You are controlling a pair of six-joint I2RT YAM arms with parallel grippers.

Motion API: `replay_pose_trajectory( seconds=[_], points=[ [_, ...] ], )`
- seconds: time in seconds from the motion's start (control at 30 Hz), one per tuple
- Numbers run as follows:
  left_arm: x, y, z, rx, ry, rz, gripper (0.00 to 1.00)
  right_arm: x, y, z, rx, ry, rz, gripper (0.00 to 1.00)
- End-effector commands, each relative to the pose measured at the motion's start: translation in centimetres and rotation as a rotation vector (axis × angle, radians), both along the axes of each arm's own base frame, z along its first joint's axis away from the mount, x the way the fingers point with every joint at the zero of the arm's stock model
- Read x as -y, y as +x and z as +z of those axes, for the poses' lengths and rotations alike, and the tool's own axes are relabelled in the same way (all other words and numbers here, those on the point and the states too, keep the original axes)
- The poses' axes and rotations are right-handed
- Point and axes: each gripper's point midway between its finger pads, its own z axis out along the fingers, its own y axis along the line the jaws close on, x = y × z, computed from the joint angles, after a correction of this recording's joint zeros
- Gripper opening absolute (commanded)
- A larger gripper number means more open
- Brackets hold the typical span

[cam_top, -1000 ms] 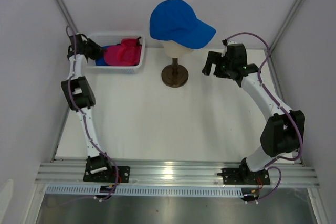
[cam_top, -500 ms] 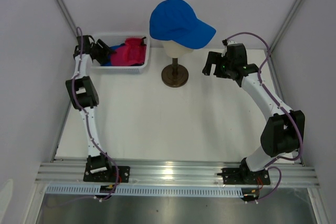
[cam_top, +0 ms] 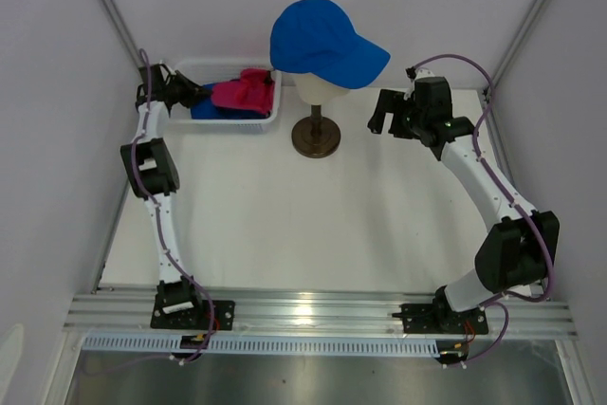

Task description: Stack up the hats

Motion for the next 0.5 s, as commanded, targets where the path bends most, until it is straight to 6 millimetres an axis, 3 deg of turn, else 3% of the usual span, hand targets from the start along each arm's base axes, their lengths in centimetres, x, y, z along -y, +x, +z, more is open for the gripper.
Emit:
replay_pose_trajectory(
  seconds=[0.0, 0.2, 0.3, 0.33, 0.37, 0.4, 0.43, 0.47],
  points=[
    [1.7, 0.8, 1.5, 0.06, -0.044, -0.029, 0.01, 0.2, -0.1, 1.5, 0.042, -0.005, -0.01, 1.0],
    [1.6, 0.3, 4.1, 0.115, 0.019, -0.049, 0.01, 0.1, -0.1, 1.8, 0.048, 0.001, -0.009, 1.0],
    [1.2, -0.5, 6.5, 0.144, 0.007, -0.043, 0.01, 0.0, -0.2, 2.0, 0.051, 0.007, -0.011, 0.99],
    [1.1, -1.2, 5.8, 0.12, -0.004, -0.037, 0.01, 0.0, -0.2, 2.3, 0.057, 0.016, -0.013, 1.0],
    [0.5, -1.5, 6.8, 0.136, 0.001, -0.029, 0.01, 0.0, -0.3, 2.4, 0.06, 0.022, -0.015, 0.99],
    [0.2, -1.9, 10.4, 0.206, 0.027, -0.025, 0.01, 0.1, -0.3, 2.6, 0.064, 0.028, -0.019, 0.99],
    [0.2, -2.6, 10.1, 0.195, 0.034, -0.026, 0.01, -0.1, -0.3, 3.0, 0.072, 0.047, -0.024, 1.0],
    [-0.6, -3.1, 11.4, 0.218, 0.052, -0.013, 0.01, -0.2, -0.4, 3.6, 0.084, 0.058, -0.023, 1.0]
  ],
)
